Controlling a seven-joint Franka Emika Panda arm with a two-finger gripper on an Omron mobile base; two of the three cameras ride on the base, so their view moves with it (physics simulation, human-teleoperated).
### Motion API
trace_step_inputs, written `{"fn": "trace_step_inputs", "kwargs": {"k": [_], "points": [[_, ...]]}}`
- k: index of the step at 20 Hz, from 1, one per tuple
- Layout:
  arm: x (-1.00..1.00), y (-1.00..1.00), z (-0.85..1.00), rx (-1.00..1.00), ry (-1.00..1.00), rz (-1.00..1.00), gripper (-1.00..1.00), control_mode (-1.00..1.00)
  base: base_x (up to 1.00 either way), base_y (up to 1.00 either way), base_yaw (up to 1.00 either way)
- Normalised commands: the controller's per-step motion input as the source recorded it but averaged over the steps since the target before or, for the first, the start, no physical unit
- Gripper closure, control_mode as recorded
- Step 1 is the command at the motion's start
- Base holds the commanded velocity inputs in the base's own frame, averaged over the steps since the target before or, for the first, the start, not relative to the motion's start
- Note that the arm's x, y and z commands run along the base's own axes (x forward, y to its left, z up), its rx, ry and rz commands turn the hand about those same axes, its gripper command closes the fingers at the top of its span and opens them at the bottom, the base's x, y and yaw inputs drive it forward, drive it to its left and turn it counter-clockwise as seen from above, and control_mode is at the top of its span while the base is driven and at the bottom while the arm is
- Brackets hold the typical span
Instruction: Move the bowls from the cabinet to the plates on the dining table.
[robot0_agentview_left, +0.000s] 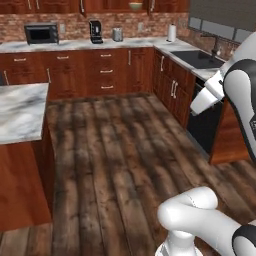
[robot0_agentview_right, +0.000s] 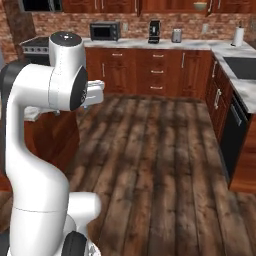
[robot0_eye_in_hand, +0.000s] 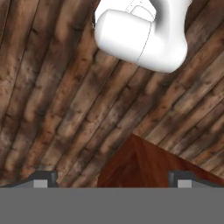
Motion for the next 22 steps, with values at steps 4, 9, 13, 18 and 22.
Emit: {"fn": "trace_step_inputs", "kwargs": {"k": [4,9,13,18,22], "points": [[0.00,0.00,0.00,0.00,0.00,0.00,-1.00,1.00,1.00,-0.26,0.00],[0.00,0.00,0.00,0.00,0.00,0.00,-1.00,1.00,1.00,-0.29,0.00],[0.00,0.00,0.00,0.00,0.00,0.00,-1.00,1.00,1.00,-0.34,0.00],[0.00,0.00,0.00,0.00,0.00,0.00,-1.00,1.00,1.00,-0.41,0.00],[0.00,0.00,0.00,0.00,0.00,0.00,-1.00,1.00,1.00,-0.35,0.00]]}}
